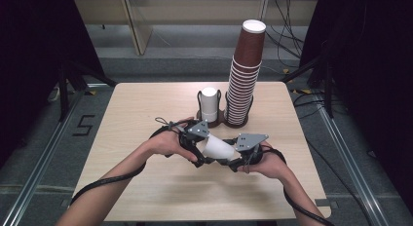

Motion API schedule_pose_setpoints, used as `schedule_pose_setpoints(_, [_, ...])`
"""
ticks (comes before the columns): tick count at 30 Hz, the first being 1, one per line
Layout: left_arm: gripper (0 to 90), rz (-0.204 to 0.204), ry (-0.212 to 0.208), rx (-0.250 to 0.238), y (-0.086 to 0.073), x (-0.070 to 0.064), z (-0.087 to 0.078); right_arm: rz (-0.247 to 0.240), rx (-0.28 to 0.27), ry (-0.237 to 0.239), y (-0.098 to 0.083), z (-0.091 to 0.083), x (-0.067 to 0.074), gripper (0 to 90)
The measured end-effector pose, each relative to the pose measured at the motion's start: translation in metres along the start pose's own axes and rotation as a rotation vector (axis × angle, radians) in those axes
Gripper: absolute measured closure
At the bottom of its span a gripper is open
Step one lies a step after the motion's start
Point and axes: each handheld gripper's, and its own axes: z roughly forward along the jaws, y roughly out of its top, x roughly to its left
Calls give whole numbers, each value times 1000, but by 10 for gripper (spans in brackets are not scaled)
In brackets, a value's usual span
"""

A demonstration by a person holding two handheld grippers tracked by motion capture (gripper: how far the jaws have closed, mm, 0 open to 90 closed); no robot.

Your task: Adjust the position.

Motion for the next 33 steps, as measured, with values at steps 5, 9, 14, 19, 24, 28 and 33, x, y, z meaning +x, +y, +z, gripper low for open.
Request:
schedule_pose_setpoints(5, [0, 6, -13, -2, 0, 0, 2, -30, -8, -4, 1, 0, -1, 327])
schedule_pose_setpoints(9, [38, -3, -19, -12, 1, -1, 3, -22, -5, 10, 2, 0, -1, 327])
schedule_pose_setpoints(14, [130, -25, -16, -37, 1, 1, 0, -20, 2, 13, 2, 0, 1, 326])
schedule_pose_setpoints(19, [160, -5, -18, -32, 3, 0, -3, -23, 24, 17, 2, 2, 1, 324])
schedule_pose_setpoints(24, [193, 10, -21, -30, 4, -1, -5, -44, 33, 26, 2, 5, 1, 326])
schedule_pose_setpoints(28, [212, 29, -22, -22, 5, -2, -7, -25, 45, 32, 1, 5, 2, 329])
schedule_pose_setpoints(33, [253, 55, -25, -13, 7, -3, -9, -42, 46, 29, 1, 6, 1, 328])
